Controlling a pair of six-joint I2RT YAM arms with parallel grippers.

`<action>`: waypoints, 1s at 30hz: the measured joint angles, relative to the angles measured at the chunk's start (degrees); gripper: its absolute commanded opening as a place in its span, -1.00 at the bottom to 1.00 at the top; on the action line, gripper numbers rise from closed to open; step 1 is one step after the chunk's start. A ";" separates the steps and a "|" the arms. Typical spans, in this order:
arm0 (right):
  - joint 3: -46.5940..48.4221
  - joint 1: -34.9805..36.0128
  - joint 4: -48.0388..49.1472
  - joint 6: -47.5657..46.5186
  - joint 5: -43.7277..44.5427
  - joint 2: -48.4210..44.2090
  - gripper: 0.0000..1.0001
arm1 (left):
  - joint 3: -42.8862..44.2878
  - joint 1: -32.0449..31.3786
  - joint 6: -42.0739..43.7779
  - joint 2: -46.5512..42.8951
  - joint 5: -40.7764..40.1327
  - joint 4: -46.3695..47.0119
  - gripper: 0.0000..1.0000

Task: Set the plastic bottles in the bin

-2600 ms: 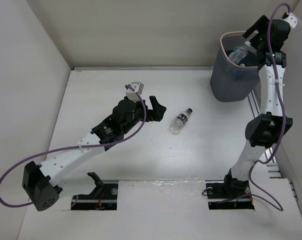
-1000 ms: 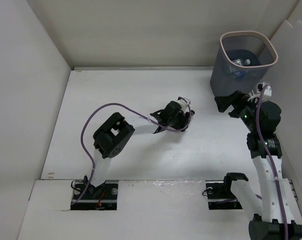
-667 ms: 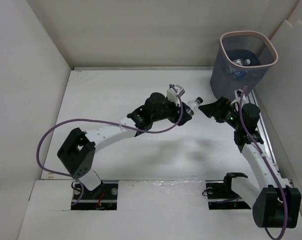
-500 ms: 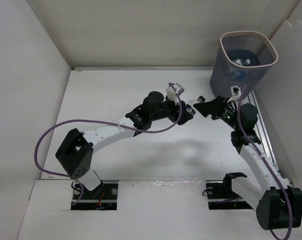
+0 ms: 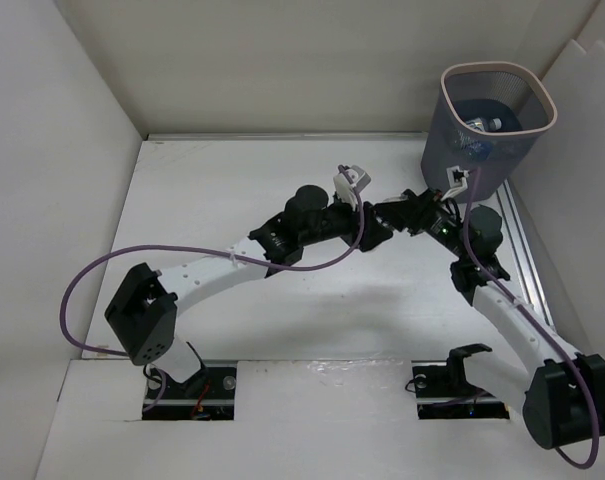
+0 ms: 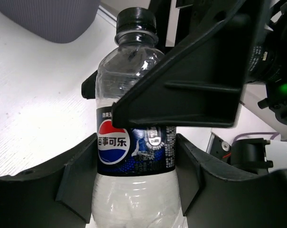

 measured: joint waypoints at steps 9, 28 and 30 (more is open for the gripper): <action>2.21 2.56 0.39 1.16 2.14 2.56 -1.00 | 1.07 -0.35 -0.70 -0.26 -3.91 -1.09 1.00; 62.01 -23.39 -20.04 1.75 22.73 34.99 -1.00 | -14.64 -11.34 -2.10 -21.70 -13.11 -4.00 1.00; 63.36 -24.52 -23.19 1.75 27.91 35.45 -1.00 | -16.90 -13.90 -2.10 -22.49 -14.27 -4.11 1.00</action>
